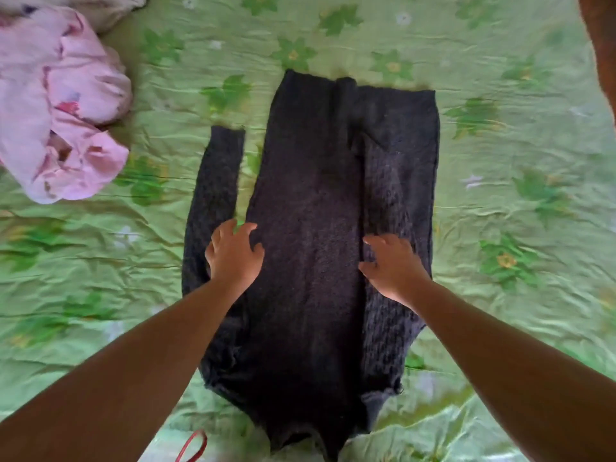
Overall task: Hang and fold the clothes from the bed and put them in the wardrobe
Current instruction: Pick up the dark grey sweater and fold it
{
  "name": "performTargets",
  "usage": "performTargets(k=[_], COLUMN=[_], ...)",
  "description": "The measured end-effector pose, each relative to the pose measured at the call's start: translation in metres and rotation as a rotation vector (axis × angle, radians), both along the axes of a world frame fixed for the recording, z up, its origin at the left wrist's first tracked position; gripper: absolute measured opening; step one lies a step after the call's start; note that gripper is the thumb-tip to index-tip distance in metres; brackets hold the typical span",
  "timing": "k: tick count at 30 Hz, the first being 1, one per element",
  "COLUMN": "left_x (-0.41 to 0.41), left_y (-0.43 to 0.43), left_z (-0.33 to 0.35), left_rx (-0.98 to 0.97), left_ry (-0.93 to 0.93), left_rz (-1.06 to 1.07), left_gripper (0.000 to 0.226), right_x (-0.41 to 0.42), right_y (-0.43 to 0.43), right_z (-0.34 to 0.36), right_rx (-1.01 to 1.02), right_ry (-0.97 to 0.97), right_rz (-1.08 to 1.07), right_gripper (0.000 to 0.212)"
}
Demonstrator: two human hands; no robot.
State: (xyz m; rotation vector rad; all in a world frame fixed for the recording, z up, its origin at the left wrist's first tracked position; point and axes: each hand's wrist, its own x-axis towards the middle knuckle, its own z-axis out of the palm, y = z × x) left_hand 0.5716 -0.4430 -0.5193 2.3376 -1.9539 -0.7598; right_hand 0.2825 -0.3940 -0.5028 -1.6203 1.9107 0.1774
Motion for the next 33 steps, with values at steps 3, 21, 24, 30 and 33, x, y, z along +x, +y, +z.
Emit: performTargets(k=[3, 21, 24, 30, 33], left_x=[0.039, 0.130, 0.117, 0.075, 0.054], left_y=[0.028, 0.077, 0.077, 0.079, 0.078], left_z=[0.001, -0.045, -0.030, -0.001, -0.002], left_rx=[0.054, 0.054, 0.038, -0.012, 0.106], left_ry=[-0.021, 0.772, 0.748, 0.666, 0.475], left_rz=[0.155, 0.336, 0.198, -0.168, -0.506], left_gripper=[0.061, 0.051, 0.060, 0.067, 0.067], right_x=[0.060, 0.320, 0.313, 0.233, 0.168], right_y=[-0.016, -0.122, -0.117, -0.088, -0.059], right_z=[0.004, -0.019, 0.000, 0.041, 0.029], right_rx=[0.055, -0.107, -0.183, -0.303, -0.280], right_ry=[-0.034, 0.197, 0.110, -0.365, -0.375], right_rz=[0.185, 0.514, 0.346, -0.230, -0.555], right_gripper=[0.055, 0.033, 0.041, 0.076, 0.063])
